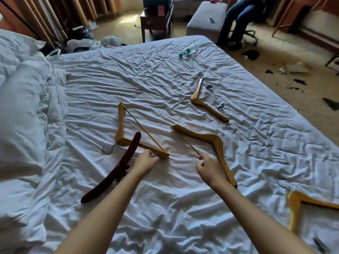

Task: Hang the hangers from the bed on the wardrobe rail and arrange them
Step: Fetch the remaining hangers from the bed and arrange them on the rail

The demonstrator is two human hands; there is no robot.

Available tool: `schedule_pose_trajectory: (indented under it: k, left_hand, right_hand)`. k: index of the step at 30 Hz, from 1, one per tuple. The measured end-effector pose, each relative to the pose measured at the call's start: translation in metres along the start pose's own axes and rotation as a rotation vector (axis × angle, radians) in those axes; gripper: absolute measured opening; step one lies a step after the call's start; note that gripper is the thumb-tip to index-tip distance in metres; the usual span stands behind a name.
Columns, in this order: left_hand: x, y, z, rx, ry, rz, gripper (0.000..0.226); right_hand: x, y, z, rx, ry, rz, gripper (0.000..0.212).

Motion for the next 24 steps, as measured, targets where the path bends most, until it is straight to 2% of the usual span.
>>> schedule_pose_trajectory:
  k: [9, 15, 19, 24]
  left_hand:
    - [-0.009, -0.077, -0.101, -0.015, 0.089, -0.036, 0.038]
    - [-0.038, -0.093, -0.151, 0.115, 0.295, 0.011, 0.055]
    - [-0.057, -0.113, -0.175, 0.084, 0.353, 0.209, 0.05]
    - [-0.083, -0.127, -0.192, 0.136, 0.55, 0.723, 0.05]
  right_hand:
    - [0.099, -0.024, -0.077, -0.022, -0.134, 0.03, 0.031]
    - [0.153, -0.044, -0.121, -0.021, -0.194, 0.062, 0.032]
    - [0.184, -0.056, -0.134, -0.045, -0.243, 0.087, 0.037]
    - [0.205, -0.064, -0.145, -0.056, -0.258, 0.13, 0.034]
Point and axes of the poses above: each hand's wrist, its own z-axis away from the middle knuckle, its own y-axis out of the back of the hand, x = y × z, the point moved 10 cm from there along -z, towards the middle knuckle, and after that the axes turned 4 degrees about y, right-handed, at the moved point
